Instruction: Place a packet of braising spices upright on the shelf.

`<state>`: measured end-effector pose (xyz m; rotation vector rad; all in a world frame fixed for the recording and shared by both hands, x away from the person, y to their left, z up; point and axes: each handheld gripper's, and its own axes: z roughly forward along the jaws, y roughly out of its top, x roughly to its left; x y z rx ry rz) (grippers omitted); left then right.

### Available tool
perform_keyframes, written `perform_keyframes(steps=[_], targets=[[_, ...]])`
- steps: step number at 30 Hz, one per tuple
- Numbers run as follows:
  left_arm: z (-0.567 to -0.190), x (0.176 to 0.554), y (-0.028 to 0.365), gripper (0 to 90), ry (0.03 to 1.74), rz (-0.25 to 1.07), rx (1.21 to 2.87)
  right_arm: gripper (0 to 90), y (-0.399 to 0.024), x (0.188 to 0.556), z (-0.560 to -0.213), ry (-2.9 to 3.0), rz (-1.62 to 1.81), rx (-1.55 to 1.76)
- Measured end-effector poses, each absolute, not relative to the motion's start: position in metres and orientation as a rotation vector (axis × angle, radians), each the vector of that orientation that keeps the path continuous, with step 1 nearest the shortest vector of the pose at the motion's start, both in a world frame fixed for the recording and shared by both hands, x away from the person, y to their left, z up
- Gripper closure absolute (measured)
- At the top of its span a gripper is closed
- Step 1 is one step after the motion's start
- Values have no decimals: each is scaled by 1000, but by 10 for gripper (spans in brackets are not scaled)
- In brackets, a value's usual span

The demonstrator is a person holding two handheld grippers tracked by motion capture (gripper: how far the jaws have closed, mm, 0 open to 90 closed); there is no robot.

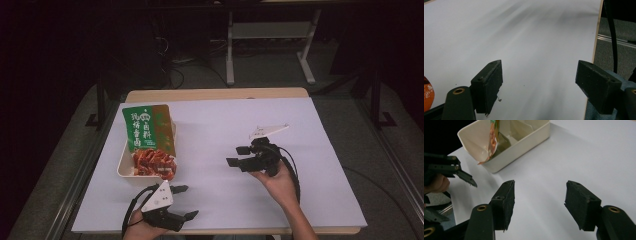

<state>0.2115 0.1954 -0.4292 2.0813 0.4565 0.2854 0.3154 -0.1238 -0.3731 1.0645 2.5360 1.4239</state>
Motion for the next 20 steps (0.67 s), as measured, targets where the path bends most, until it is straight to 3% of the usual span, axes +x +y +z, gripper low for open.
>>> perform_keyframes(steps=[13, 20], targets=[[-429, 212, 197, 215, 471, 285, 2087, 387, -146, 294, -397, 2535, 1413, 1078], [-430, 210, 194, 214, 460, 294, 2090, 329, -151, 273, -415, 2533, 1399, 1068]])
